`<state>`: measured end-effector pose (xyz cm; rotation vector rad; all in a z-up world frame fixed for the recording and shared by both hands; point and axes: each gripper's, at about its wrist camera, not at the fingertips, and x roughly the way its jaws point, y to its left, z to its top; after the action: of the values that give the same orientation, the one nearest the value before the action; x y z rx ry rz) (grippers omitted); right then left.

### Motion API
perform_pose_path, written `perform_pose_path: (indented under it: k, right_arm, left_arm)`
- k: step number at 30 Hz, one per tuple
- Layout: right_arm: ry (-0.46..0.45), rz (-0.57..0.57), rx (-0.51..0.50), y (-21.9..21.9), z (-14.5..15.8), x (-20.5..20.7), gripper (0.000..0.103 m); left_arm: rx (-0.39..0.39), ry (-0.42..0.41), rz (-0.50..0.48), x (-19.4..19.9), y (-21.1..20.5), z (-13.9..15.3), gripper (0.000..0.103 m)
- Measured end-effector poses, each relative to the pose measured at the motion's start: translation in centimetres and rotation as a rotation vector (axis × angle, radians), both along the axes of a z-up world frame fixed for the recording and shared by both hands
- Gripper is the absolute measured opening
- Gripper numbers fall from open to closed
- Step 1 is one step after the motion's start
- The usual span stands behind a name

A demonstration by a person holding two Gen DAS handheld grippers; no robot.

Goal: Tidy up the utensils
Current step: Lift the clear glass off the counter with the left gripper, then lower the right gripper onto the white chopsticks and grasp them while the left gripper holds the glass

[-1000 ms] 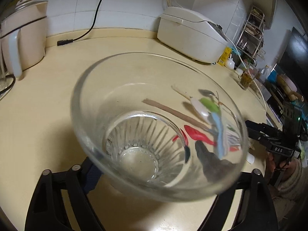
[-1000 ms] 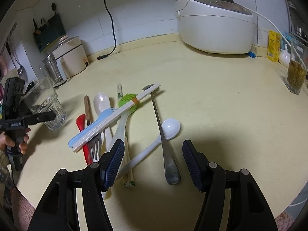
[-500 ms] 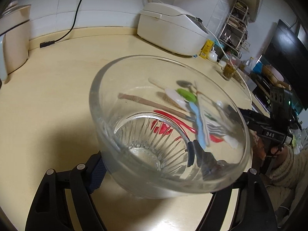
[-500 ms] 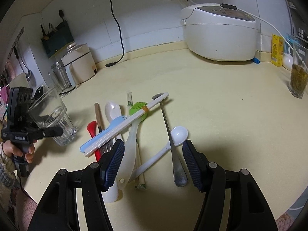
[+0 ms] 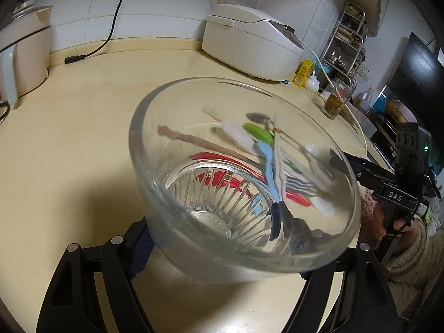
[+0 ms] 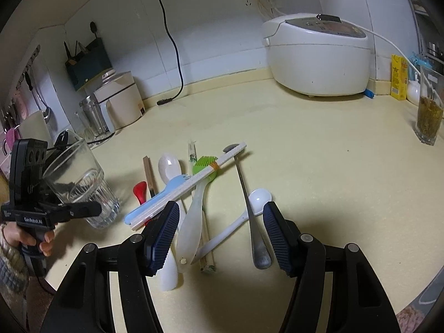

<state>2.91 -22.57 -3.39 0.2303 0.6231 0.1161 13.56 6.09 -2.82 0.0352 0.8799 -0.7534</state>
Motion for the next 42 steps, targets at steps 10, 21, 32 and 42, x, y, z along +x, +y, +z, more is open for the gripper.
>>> perform_pose_path:
  k: [10,21,32,42]
  right_arm:
    - [0.045,0.033,-0.014,0.3,-0.5,0.0,0.057]
    - [-0.042,-0.060,-0.119,0.2,4.3,1.6,0.046]
    - [-0.152,-0.003,0.104,-2.6,7.9,7.8,0.046]
    - [0.104,0.017,0.096,-2.7,2.7,10.2,0.046]
  left_arm:
    - [0.042,0.035,0.029,-0.2,-0.4,-0.7,0.081]
    - [0.005,0.049,0.051,-0.1,0.3,-0.6,0.081]
    - [0.011,0.051,0.087,0.0,0.7,-0.6,0.080]
    - [0.007,0.054,0.087,0.0,0.7,-0.6,0.080]
